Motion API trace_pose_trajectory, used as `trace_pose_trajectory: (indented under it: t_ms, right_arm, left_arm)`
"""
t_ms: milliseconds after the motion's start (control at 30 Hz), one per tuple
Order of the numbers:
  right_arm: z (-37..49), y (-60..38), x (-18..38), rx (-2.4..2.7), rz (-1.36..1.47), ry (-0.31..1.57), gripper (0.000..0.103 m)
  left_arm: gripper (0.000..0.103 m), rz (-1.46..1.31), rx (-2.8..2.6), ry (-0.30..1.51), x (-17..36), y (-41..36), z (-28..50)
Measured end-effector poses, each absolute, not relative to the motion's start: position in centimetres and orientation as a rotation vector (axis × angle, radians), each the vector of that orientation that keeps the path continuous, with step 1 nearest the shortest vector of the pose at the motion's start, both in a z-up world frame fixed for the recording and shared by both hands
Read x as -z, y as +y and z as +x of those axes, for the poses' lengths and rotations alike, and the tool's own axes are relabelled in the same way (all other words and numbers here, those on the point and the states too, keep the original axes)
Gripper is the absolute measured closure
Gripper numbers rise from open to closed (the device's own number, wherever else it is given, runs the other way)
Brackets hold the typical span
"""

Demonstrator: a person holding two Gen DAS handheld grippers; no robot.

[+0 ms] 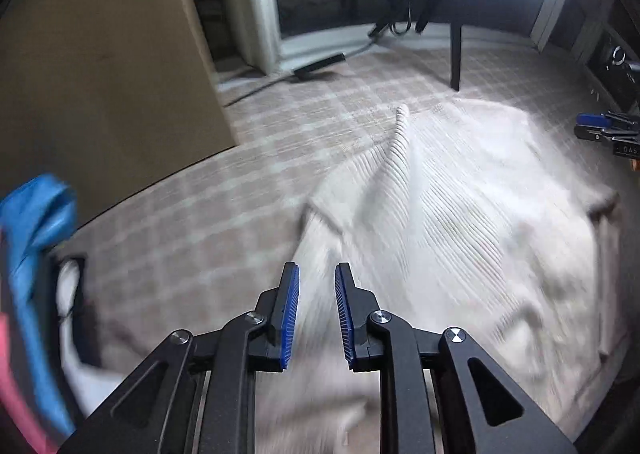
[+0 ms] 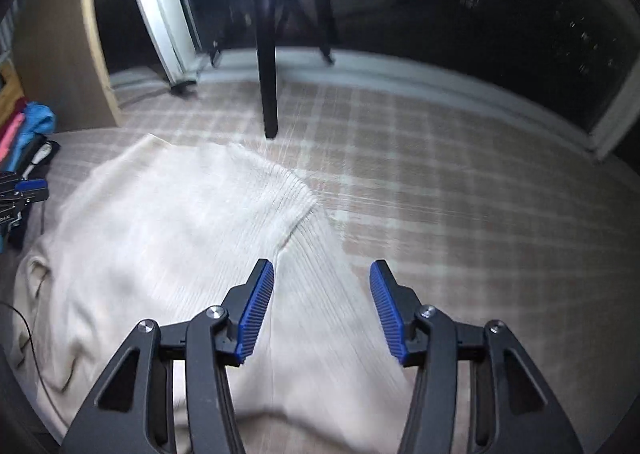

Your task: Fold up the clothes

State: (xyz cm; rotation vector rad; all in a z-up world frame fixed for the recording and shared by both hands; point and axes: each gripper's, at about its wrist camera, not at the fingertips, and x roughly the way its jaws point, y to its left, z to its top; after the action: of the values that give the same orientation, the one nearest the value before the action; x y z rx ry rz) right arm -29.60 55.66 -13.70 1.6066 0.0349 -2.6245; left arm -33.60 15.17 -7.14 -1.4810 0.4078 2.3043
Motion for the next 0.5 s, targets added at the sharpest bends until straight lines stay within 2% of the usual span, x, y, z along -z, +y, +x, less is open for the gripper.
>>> trace_pose_trajectory:
  t_ms: [133, 300, 333, 400, 433, 467, 500]
  right_arm:
    - [-32.6, 55.8, 16.7, 2.602, 1.657, 0.035, 0.053]
    - [-33.7, 56.8, 18.1, 2.529, 1.675, -0.085, 0.052]
    - [-33.8, 56.8, 18.3, 2.515, 1.677, -0.083, 0.051]
    - [-33.8, 56.4, 18.5, 2.496, 1.648, -0.078, 0.051]
    - [-33.8, 56.3, 18.5, 2.485, 1.634, -0.081, 0.055]
    - [-33.7, 56.1, 18.5, 2.474, 1.620, -0.084, 0.080]
    - [-33.6, 56.0, 18.4, 2.467, 1.606, -0.080, 0.094]
  left_arm:
    - [0.084, -1.493, -2.268, 0.465, 9.5, 17.5, -36.0]
    - [0.085, -1.435, -2.263, 0.559, 10.5, 19.5, -36.2]
    - [0.096, -1.420, -2.280, 0.572, 10.3, 19.6, -36.0]
    - [0.100, -1.421, -2.294, 0.521, 9.9, 19.1, -35.9]
    - [0.101, -1.431, -2.308, 0.475, 9.4, 18.6, -36.0]
    - [0.101, -1.428, -2.340, 0.427, 8.4, 17.8, -36.1]
    - [0.101, -1.422, -2.376, 0.378, 7.4, 16.9, -36.2]
